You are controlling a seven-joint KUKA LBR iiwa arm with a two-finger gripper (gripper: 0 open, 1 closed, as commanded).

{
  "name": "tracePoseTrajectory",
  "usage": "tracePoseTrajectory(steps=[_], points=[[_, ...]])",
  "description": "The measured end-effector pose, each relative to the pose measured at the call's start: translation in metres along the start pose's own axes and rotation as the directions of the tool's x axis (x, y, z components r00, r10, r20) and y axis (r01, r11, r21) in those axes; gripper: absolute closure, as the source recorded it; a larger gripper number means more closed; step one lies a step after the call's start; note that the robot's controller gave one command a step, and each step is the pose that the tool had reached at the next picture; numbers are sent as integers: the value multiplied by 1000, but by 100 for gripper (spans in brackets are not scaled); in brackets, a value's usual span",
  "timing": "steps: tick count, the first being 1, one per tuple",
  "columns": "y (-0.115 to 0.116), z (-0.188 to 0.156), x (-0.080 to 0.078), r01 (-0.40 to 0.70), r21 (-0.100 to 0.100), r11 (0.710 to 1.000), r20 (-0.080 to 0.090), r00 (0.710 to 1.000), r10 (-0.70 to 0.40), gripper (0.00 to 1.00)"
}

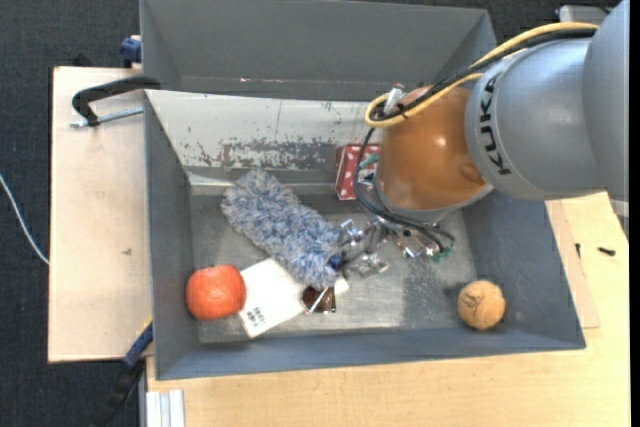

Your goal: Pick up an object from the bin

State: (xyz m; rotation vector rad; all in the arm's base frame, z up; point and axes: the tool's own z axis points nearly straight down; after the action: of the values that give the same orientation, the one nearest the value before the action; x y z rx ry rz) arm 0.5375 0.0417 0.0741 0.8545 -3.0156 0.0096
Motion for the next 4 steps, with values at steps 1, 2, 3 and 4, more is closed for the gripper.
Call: tracePoseTrajectory(steps=[1, 2, 3, 4], points=[[13, -2, -9, 260, 7, 966, 26, 965, -260, 100], [12, -1, 8, 357, 8, 934, 22, 934, -357, 100], [12, -1, 8, 357, 8, 934, 22, 934, -357, 100], [5, 0, -27, 408, -3, 913, 5, 913, -408, 100]])
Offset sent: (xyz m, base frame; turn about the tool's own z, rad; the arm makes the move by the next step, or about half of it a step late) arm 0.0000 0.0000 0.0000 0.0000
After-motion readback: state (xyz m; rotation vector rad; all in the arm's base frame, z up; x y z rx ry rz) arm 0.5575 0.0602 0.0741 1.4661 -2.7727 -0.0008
